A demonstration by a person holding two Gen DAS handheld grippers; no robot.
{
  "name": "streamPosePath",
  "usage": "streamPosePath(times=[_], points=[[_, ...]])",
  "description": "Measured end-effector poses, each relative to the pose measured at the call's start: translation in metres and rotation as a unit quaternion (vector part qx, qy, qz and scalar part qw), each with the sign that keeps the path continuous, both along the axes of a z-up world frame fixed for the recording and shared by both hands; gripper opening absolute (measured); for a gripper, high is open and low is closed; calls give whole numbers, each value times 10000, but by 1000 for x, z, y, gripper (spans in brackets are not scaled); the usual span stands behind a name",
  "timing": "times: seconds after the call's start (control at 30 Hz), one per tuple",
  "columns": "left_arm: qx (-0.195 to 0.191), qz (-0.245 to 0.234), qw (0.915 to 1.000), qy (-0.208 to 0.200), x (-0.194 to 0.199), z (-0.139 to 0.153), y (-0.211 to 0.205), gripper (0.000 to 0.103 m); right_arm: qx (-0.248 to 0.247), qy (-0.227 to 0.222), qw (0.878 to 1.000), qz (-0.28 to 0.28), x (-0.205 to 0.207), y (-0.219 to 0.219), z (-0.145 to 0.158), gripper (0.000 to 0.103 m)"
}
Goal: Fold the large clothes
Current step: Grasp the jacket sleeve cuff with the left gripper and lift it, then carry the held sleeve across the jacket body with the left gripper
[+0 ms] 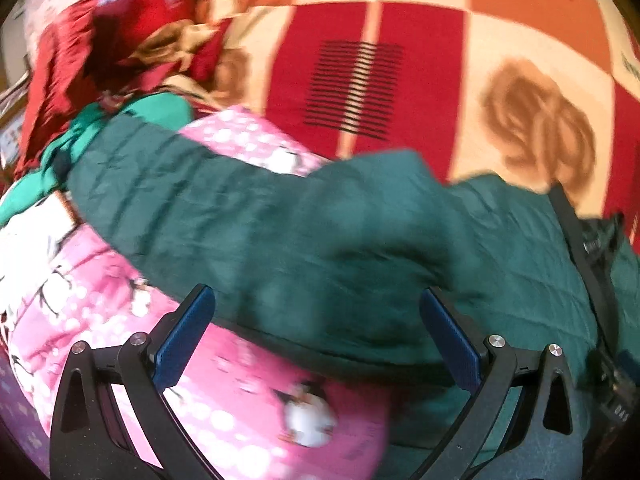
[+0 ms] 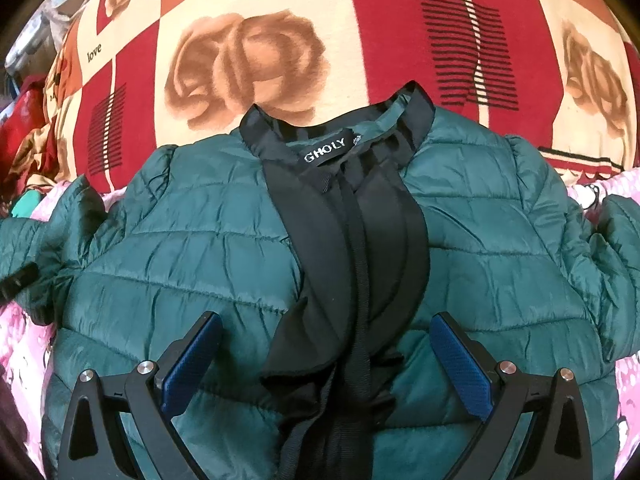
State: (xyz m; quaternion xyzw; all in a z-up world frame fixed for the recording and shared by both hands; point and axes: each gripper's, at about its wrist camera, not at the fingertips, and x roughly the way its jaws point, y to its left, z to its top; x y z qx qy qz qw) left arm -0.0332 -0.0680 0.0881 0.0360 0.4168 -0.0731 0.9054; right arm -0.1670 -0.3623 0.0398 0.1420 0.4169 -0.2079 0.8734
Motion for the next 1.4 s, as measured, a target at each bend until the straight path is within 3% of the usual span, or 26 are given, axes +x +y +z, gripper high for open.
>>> streamPosePath(times=[0.2, 0.4, 0.57, 0.63, 0.73, 0.8, 0.87, 1.17, 1.4], points=[[-118, 866, 9962, 13, 37, 2, 69, 102, 27, 12, 10000, -16, 0, 0, -2, 103], [-178, 1823, 9831, 45, 82, -4, 133, 102, 4, 42, 10000, 21, 1, 2, -4, 103], [-370, 2047, 9781, -40, 111, -16, 154, 100, -10, 75, 10000, 29, 2, 2, -6, 103], [-418, 2042, 9780, 67, 123, -25, 156, 89, -19, 94, 9999, 33, 2, 2, -7, 103], [-447, 1962, 9795, 46, 130, -32, 156, 63, -15, 86, 10000, 33, 2, 2, -7, 103], [-567, 1788, 9822, -37, 126, -28, 152, 30, -12, 83, 10000, 38, 2, 2, -8, 103], [-682, 1569, 9852, -55, 118, -20, 144, 21, -2, 74, 10000, 49, 3, 2, -9, 103], [-1079, 609, 9914, -418, 67, 40, 91, 18, -40, -46, 10000, 34, -11, 2, 4, 103], [-973, -211, 9940, -463, 27, 62, 34, 15, -208, -138, 9997, -68, -36, -9, 18, 103]])
